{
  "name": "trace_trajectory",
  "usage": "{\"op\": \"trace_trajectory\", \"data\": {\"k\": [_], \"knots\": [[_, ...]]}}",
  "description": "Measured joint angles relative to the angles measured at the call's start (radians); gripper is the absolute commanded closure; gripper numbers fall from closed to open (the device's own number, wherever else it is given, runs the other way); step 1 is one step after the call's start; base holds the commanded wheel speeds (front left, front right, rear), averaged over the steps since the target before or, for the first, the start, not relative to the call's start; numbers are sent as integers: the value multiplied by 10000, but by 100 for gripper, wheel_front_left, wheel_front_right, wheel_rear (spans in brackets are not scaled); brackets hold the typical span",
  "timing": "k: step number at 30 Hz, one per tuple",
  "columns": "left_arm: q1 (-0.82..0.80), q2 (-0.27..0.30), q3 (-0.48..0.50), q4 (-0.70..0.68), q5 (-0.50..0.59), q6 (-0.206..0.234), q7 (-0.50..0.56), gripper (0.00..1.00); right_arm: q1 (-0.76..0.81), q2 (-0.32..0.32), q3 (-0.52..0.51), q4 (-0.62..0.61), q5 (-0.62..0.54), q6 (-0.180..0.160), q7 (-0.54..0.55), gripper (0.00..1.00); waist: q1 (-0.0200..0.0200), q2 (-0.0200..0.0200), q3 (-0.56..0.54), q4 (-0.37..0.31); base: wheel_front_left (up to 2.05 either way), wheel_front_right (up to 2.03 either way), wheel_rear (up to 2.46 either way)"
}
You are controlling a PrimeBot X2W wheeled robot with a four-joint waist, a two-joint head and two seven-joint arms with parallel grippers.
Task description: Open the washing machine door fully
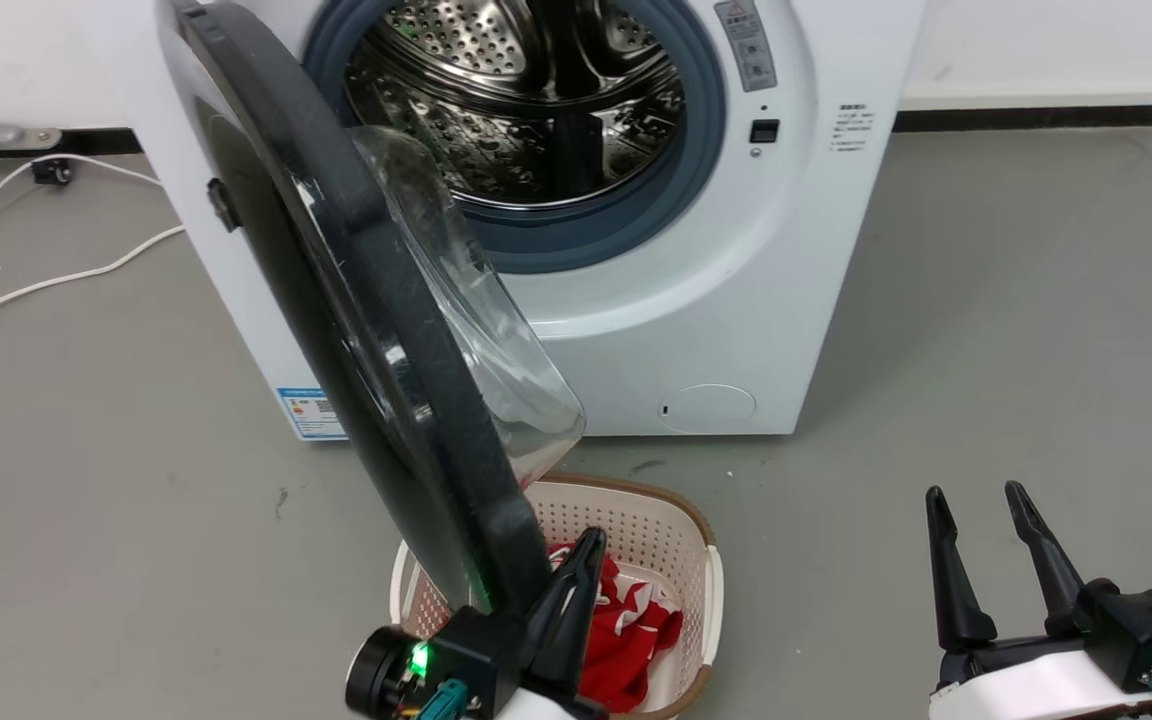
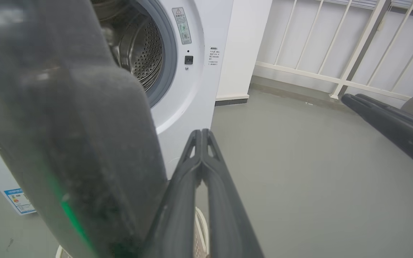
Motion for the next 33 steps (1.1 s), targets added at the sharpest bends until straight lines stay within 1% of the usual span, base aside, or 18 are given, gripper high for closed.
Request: {"op": "trace_trajectory", "data": {"k": [6,13,21,25,29,32,33], "knots": [[634,267,127,-479,-25,345,150,100,108,4,-211,13,-8,0,56,0,0,0,-106,527,0,0,0],[1149,527,268,-849,-73,616,261,100,250,8,-280,-23,-4,0,121,0,0,0,-190,1482,0,0,0],[1414,876,790,-1122,-105,1011,259,100,302,8,-314,-121,0,0,188,0,0,0,-246,2613,0,0,0],[1456,1083,1172,-1108,-267,1133,171,100,302,10,-286,-134,2,0,257,0,-1,0,-252,3074,0,0,0],[1436,1227,1624,-934,-495,1197,29,100,296,12,-249,-125,4,0,278,0,0,0,-230,3366,0,0,0],[1244,1383,1919,-736,-698,1191,-21,100,288,12,-240,-127,0,0,336,0,0,0,-163,3452,0,0,0],[1097,1469,2167,-548,-819,1191,-96,100,286,12,-221,-144,-23,0,345,0,0,0,-109,3459,0,0,0]]}}
